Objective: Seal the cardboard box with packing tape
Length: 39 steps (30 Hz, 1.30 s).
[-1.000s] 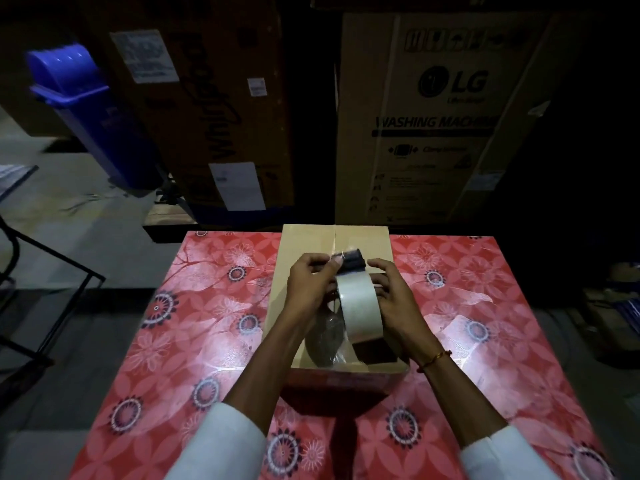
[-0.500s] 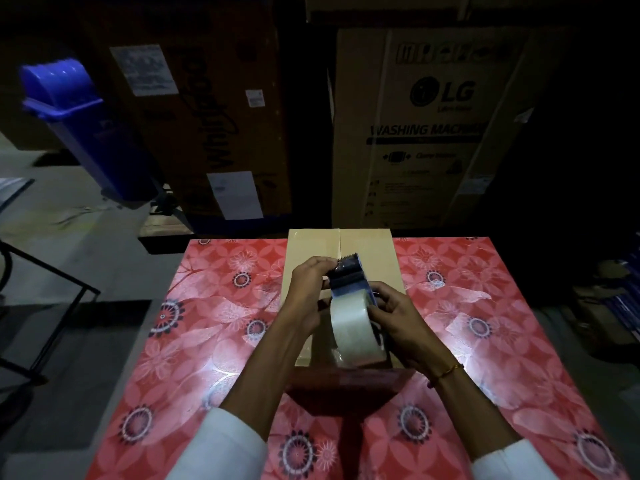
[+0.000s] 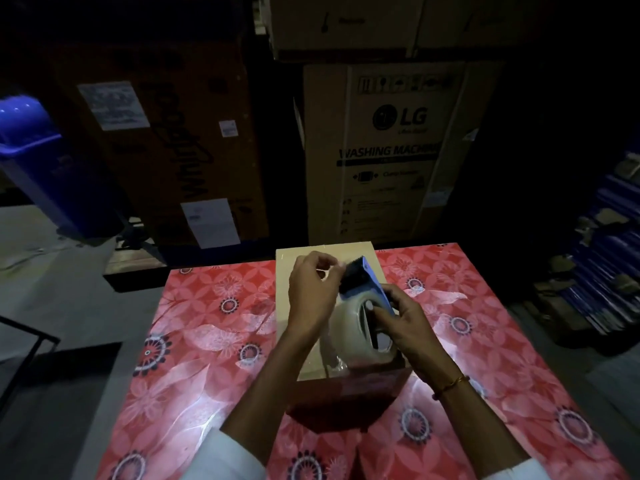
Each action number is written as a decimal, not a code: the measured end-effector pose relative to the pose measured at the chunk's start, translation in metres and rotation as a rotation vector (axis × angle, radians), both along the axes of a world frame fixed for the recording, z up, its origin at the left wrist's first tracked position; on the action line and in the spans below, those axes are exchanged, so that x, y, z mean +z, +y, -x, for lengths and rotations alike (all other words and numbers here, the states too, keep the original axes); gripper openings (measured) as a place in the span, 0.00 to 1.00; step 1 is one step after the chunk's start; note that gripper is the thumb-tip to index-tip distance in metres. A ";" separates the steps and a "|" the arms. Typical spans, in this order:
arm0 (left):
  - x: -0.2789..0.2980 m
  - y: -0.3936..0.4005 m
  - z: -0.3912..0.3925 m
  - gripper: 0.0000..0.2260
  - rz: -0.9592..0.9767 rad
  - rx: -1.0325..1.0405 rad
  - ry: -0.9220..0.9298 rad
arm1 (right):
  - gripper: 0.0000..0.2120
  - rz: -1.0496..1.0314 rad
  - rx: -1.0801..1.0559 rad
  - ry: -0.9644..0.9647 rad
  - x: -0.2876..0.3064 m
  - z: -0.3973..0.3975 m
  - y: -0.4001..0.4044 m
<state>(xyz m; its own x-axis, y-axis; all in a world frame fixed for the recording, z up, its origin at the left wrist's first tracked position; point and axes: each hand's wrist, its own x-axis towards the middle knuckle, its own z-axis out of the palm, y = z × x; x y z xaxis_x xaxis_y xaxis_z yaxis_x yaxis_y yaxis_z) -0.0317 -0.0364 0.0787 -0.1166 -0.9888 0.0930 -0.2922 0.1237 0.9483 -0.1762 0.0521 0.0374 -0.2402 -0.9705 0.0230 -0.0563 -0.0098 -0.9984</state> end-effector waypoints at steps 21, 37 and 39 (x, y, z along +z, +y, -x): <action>-0.015 0.020 0.060 0.03 0.149 -0.545 -0.181 | 0.11 -0.058 -0.213 0.069 0.000 0.064 0.077; -0.083 0.058 0.176 0.07 -0.151 -0.155 -0.100 | 0.15 -0.167 -0.227 0.369 -0.050 0.160 0.091; -0.096 0.061 0.189 0.05 -0.166 -0.213 -0.082 | 0.15 -0.199 -0.257 0.435 -0.061 0.173 0.090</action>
